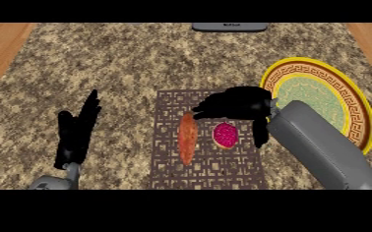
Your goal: Pick the cupcake from the placemat and place it in the plate
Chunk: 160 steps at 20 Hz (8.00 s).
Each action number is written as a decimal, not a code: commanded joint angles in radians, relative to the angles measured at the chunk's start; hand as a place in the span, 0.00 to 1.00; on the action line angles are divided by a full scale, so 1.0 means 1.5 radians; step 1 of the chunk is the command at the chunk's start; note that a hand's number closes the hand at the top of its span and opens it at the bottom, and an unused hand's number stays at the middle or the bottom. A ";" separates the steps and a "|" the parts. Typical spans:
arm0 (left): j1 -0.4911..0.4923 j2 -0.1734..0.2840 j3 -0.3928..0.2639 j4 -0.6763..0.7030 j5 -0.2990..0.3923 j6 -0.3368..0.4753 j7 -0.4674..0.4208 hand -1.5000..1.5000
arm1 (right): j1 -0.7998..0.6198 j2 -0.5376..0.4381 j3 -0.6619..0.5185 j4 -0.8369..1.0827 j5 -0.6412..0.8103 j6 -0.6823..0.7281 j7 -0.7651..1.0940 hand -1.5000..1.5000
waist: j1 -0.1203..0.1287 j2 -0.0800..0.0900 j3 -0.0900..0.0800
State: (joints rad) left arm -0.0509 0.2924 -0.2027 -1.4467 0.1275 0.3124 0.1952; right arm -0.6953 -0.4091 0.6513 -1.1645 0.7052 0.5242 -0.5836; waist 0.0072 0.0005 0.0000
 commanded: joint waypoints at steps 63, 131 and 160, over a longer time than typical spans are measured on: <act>0.023 -0.056 0.090 -0.035 -0.076 -0.089 0.030 0.50 | 0.130 0.135 -0.506 -0.246 0.277 -0.363 0.810 1.00 | -0.002 0.000 0.000; 0.015 -0.128 0.127 -0.070 -0.154 -0.116 0.077 0.50 | 0.317 0.003 -0.740 0.056 -0.347 -0.339 0.241 0.00 | -0.005 -0.001 0.000; -0.006 -0.138 0.150 -0.025 -0.170 -0.136 0.038 0.50 | 0.291 -0.145 -0.809 0.361 -0.418 -0.372 0.057 0.00 | -0.003 0.000 0.000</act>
State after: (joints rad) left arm -0.0055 0.0853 0.0136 -1.5301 -0.1162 0.1065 0.2526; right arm -0.2283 -0.5919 -0.5629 -0.6799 0.0915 -0.0350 -0.4934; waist 0.0035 0.0006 0.0005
